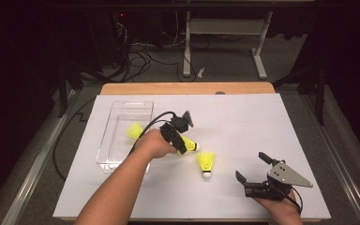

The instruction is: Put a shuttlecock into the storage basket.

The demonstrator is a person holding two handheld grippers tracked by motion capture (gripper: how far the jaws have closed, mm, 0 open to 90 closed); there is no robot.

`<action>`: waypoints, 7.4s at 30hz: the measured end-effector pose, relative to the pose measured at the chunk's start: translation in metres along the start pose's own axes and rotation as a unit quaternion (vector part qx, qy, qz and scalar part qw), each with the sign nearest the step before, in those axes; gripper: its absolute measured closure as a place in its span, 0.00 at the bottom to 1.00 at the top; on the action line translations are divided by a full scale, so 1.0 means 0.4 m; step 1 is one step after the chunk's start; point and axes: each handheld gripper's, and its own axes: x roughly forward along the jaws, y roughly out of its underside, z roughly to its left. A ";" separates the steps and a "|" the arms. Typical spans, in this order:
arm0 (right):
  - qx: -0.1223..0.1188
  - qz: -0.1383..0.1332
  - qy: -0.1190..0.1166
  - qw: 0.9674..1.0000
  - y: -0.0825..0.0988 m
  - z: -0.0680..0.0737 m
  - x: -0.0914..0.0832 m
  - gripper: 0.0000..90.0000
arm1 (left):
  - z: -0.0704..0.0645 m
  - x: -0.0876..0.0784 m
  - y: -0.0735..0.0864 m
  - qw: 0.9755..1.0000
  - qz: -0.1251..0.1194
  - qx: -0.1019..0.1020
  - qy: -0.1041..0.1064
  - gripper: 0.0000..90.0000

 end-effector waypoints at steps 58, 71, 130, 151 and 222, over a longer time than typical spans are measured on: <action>-0.003 0.001 -0.001 1.000 0.000 0.006 -0.001 0.00 | -0.056 -0.080 0.049 0.999 -0.011 0.045 0.001 0.99; -0.001 0.000 0.000 1.000 0.001 0.005 -0.002 0.00 | -0.056 -0.124 0.072 0.999 -0.018 0.036 0.001 0.99; 0.000 0.001 0.001 1.000 0.002 0.007 -0.004 0.00 | 0.085 -0.277 0.263 0.996 -0.044 -0.060 -0.040 0.99; -0.002 0.001 0.001 1.000 0.002 0.008 -0.003 0.00 | 0.120 -0.293 0.316 0.995 -0.036 -0.084 -0.048 0.99; -0.005 0.003 0.002 1.000 0.000 0.012 -0.001 0.00 | 0.110 -0.132 0.337 0.995 0.012 -0.091 -0.025 0.98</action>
